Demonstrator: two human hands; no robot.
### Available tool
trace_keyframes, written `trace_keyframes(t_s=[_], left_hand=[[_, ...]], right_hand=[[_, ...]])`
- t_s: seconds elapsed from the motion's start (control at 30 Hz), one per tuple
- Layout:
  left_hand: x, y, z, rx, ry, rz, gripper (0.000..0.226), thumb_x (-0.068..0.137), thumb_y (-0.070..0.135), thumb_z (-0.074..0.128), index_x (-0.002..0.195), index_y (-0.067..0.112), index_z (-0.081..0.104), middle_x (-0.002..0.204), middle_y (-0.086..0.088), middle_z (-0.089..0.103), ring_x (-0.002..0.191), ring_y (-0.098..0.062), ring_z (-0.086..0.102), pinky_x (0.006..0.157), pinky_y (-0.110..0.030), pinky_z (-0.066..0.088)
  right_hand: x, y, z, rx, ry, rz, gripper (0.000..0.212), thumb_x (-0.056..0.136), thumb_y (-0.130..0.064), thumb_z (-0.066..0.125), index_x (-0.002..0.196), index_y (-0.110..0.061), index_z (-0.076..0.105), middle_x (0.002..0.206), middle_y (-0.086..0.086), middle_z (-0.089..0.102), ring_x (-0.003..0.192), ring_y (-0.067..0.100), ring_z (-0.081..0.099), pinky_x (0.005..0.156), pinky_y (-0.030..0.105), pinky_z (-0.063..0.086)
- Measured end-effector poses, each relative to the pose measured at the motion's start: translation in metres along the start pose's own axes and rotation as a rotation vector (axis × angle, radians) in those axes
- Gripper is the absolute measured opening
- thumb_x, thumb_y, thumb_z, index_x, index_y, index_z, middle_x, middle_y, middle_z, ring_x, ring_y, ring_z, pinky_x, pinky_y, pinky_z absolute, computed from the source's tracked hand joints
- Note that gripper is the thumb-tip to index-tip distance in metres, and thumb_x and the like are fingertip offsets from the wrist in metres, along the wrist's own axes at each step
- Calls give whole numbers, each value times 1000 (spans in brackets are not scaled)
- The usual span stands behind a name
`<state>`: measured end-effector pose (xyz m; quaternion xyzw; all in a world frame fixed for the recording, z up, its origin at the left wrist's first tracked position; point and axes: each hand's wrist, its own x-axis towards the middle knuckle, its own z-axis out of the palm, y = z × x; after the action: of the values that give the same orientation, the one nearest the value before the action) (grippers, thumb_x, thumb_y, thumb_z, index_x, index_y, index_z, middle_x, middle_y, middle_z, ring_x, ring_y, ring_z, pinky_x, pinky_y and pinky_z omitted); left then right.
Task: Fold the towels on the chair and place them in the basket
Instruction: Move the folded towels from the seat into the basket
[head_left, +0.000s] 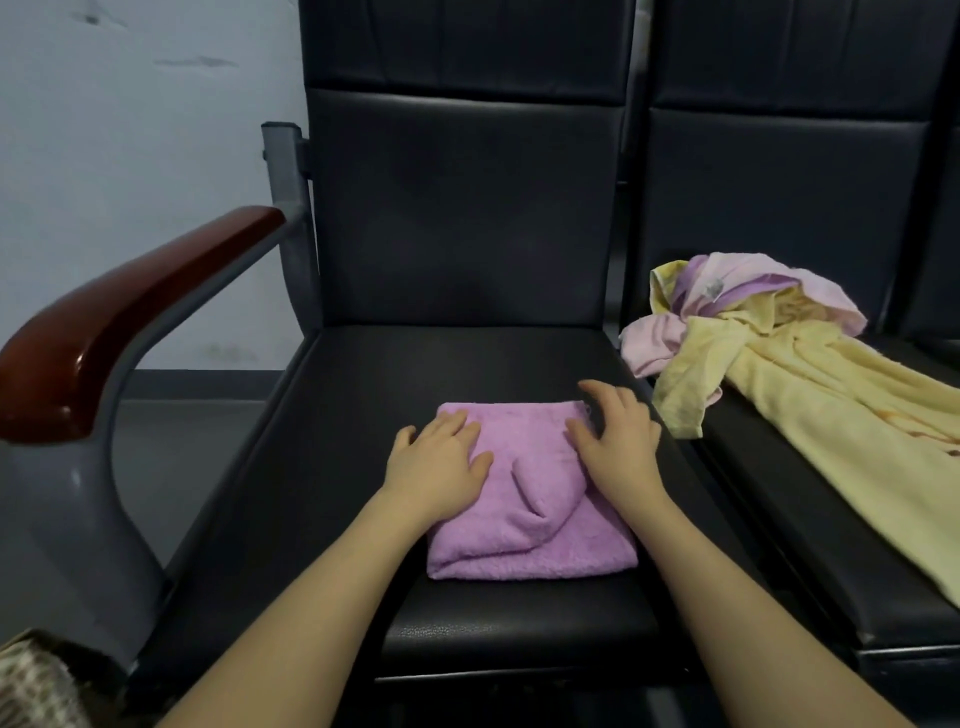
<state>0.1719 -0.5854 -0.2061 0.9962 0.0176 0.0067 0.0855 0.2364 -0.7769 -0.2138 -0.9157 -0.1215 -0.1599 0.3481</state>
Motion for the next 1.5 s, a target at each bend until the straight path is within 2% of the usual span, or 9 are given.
trace_keyframes(t_s=[0.13, 0.3, 0.5, 0.67, 0.87, 1.07, 1.17, 1.3, 1.5], left_hand=[[10, -6, 2, -15, -72, -6, 55, 102, 44, 22, 153, 26, 15, 161, 6, 3, 147, -12, 1, 118, -44, 0], [23, -13, 7, -82, -97, -38, 53, 101, 46, 17, 152, 34, 11, 160, 10, -3, 147, -14, 0, 118, -47, -4], [22, -15, -2, -196, -48, 9, 51, 100, 46, 31, 149, 32, 25, 160, 7, 7, 147, -15, 2, 116, -43, -1], [-8, -3, -11, -250, -109, 136, 51, 99, 46, 37, 148, 34, 28, 160, 7, 6, 146, -12, 2, 115, -38, 4], [-40, -5, -7, -106, -88, 159, 59, 93, 60, 37, 146, 34, 31, 155, 0, 15, 140, -19, 12, 111, -37, 12], [-63, -5, -9, -103, 71, 230, 48, 87, 49, 59, 127, 25, 47, 126, 1, 40, 102, -24, 54, 89, -35, 42], [-70, -9, -10, -135, 175, 262, 26, 90, 35, 60, 110, 19, 59, 116, 3, 51, 91, -25, 59, 79, -33, 44], [-74, -16, -4, -105, 247, 276, 20, 90, 26, 62, 106, 16, 67, 111, 0, 56, 94, -23, 58, 78, -33, 44], [-78, -20, 7, -133, 314, 297, 17, 86, 21, 68, 99, 11, 69, 103, -4, 58, 89, -26, 58, 73, -38, 48]], right_hand=[[1, -6, 0, -214, -229, -235, 38, 98, -35, 47, 135, -29, 51, 139, -9, 49, 127, 12, 43, 97, 28, 19], [6, -3, 4, -300, -484, -83, 46, 103, -41, 28, 148, -31, 33, 158, -11, 23, 144, 5, 18, 114, 35, 7], [3, -15, 5, -175, -354, -129, 35, 102, -37, 36, 130, -35, 56, 145, -13, 46, 130, 5, 38, 100, 29, 13], [-13, -31, -6, 10, -441, -199, 31, 102, -36, 39, 127, -36, 57, 128, -17, 59, 101, -20, 35, 94, 16, 8], [-29, -29, -25, -67, -395, -215, 27, 99, -37, 45, 123, -39, 59, 98, -16, 49, 105, 4, 38, 98, 25, 11], [-55, -20, -37, -246, -270, -401, 24, 88, -49, 55, 88, -27, 65, 134, -12, 41, 131, 13, 25, 97, 23, 4], [-66, -14, -43, -281, -271, -457, 21, 88, -50, 59, 97, -31, 62, 128, -16, 50, 130, 6, 32, 106, 28, 0], [-79, -5, -41, -377, -194, -424, 57, 83, -70, 31, 127, -42, 53, 118, -16, 52, 118, 10, 41, 100, 30, 6], [-87, 5, -36, -300, -210, -303, 42, 89, -52, 57, 128, -41, 48, 124, -21, 46, 123, 10, 34, 95, 26, 7]])
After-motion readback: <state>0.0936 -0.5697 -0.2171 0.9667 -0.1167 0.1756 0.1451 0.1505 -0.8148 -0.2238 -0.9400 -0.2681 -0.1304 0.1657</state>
